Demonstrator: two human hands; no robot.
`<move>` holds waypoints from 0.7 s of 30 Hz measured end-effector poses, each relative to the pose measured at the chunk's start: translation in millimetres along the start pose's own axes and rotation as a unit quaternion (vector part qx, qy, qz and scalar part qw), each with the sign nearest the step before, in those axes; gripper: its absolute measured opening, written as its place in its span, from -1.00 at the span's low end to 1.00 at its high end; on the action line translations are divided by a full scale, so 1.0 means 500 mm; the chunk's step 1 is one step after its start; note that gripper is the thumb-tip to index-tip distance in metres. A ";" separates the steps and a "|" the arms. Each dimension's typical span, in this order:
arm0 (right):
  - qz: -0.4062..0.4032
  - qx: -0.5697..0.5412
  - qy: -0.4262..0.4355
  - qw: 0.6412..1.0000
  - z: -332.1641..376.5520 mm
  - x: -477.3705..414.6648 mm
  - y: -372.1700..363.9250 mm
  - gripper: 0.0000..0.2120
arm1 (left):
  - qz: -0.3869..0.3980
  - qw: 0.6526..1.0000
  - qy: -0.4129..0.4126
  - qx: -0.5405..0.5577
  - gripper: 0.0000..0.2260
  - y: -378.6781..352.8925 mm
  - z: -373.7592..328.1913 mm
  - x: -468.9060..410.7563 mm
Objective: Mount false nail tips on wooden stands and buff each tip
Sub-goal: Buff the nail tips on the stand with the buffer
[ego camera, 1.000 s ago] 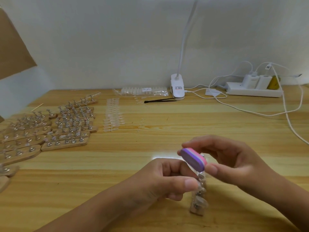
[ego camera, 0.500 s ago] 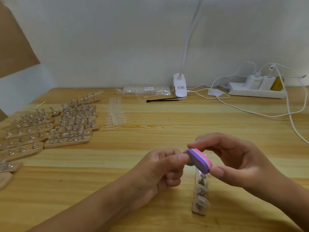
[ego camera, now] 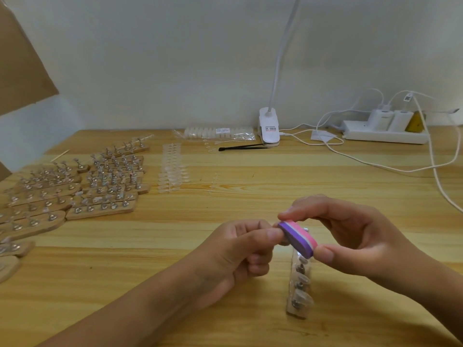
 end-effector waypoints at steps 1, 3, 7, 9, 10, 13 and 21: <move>-0.001 0.001 -0.004 1.000 -0.001 -0.001 0.001 -0.57 | 0.005 1.000 -0.002 -0.001 -0.85 -0.003 0.000 0.001; 0.001 -0.002 -0.006 1.000 0.001 -0.002 0.001 -0.58 | 0.017 1.000 -0.004 -0.004 -0.90 -0.011 0.001 0.001; 0.012 0.013 -0.002 1.000 -0.003 -0.003 0.006 -0.62 | 0.007 1.000 0.002 -0.002 -0.82 -0.007 0.006 0.000; 0.014 0.018 -0.013 1.000 -0.010 -0.006 0.005 -0.65 | 0.017 1.000 0.003 -0.024 -0.85 -0.014 0.011 0.002; 0.021 0.016 -0.019 0.999 -0.014 -0.007 0.002 -0.66 | 0.026 0.999 0.002 -0.037 -0.87 -0.020 0.012 0.003; 0.040 -0.013 -0.035 0.999 -0.022 -0.007 -0.006 -0.66 | 0.034 0.998 -0.002 -0.049 -0.89 -0.026 0.010 0.001; -0.128 0.093 -0.065 0.985 -0.042 -0.011 0.083 -0.70 | 0.028 0.997 -0.018 -0.063 -0.70 0.006 0.006 -0.006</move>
Point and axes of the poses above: each hand's wrist, its own x-axis away from the middle knuckle, its own y-axis out of the back of the hand, z = x × y, the point moved 7 cm from there along -x, towards the middle knuckle, and after that the axes turned 3 degrees about -y, right-handed, at the moved point
